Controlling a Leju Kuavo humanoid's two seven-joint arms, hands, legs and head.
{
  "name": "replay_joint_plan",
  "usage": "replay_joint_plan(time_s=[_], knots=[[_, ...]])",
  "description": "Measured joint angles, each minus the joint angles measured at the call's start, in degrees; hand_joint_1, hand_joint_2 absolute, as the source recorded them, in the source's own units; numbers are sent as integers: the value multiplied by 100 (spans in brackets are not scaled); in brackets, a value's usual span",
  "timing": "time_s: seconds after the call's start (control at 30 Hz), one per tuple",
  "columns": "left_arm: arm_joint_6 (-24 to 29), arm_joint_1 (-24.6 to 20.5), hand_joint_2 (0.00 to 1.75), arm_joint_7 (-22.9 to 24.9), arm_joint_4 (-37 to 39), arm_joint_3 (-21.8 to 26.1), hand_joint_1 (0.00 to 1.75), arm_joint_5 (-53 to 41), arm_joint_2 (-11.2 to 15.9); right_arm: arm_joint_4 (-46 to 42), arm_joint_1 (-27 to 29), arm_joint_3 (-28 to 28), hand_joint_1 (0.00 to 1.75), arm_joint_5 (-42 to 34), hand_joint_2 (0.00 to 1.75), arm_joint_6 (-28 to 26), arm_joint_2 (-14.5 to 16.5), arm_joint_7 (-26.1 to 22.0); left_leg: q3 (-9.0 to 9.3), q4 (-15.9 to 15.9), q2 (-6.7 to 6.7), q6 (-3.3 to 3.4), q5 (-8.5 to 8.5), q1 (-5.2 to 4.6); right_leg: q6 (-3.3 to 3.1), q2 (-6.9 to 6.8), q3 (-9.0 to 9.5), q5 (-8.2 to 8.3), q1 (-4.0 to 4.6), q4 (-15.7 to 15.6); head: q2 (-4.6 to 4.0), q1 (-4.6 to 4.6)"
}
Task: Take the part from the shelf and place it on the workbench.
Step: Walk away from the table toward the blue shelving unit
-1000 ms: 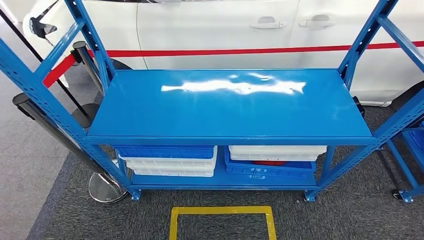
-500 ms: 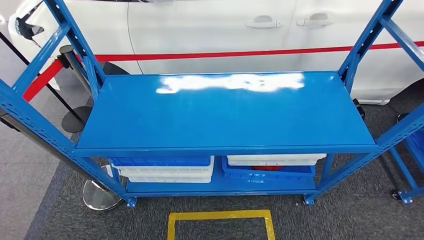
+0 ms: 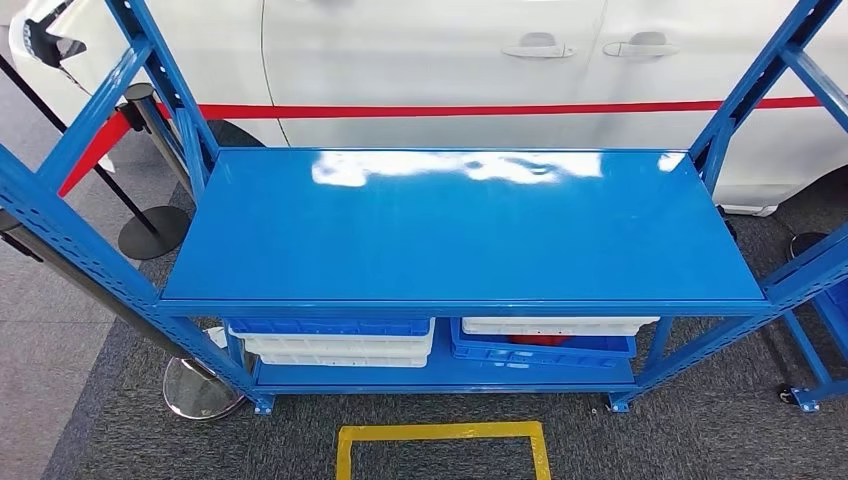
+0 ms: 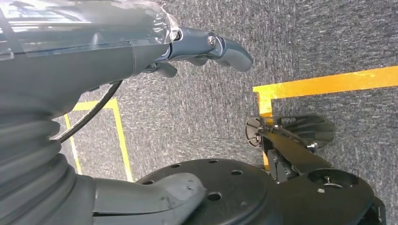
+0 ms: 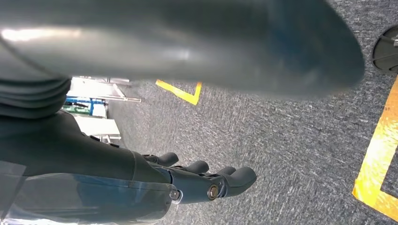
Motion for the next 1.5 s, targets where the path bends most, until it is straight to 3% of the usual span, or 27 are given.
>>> replay_joint_plan(time_s=[0.4, 0.67, 0.83, 0.93, 1.13, 1.33, 1.5], knots=[[23, 10, 0, -771, 0, -77, 0, 43, 0, 0, 1, -41, 0, -26, 0, 14, 0, 53, 30, -29, 0, -1, -1, 1, 18, -2, 16, -6, 3, -4, 0, -2], [-422, 11, 0, -1387, 0, 32, 0, 438, -1, 0, 2, -133, 0, -52, 0, 69, 0, 14, 44, -45, 0, -2, 0, 2, 19, -2, 20, -7, 4, -5, 0, -2], [204, 16, 0, -2084, 0, 20, 0, 334, -20, 0, 2, -171, 0, -102, 0, 8, 13, 19, 48, -47, 0, -2, 0, 2, 19, -2, 24, -10, 4, -5, 0, -1], [-163, 20, 0, -2303, 0, 3, 0, 374, -13, 0, 2, -201, 0, -107, 0, -7, 22, 20, 50, -48, 0, -2, 0, 2, 19, -2, 26, -12, 4, -5, 0, -2], [-354, 34, 0, -2339, 0, 3, 0, 387, -2, 0, 2, -230, 0, -107, 0, -5, 27, 20, 51, -49, 0, -2, 0, 1, 19, -2, 27, -12, 3, -5, 0, -1], [-227, 55, 0, -1926, 0, -50, 0, 156, 15, 0, 2, -232, 0, -107, 0, -4, 57, -18, 51, -34, 0, 3, -11, -27, 28, -2, 34, -8, -30, -20, 0, -1], [-113, 82, 0, -1732, 0, -122, 0, 63, 23, 1, 0, -232, 0, -89, 0, -14, 123, -18, 62, -46, 0, 75, 5, -45, 108, -3, 51, 7, -53, -37, 0, -3]])
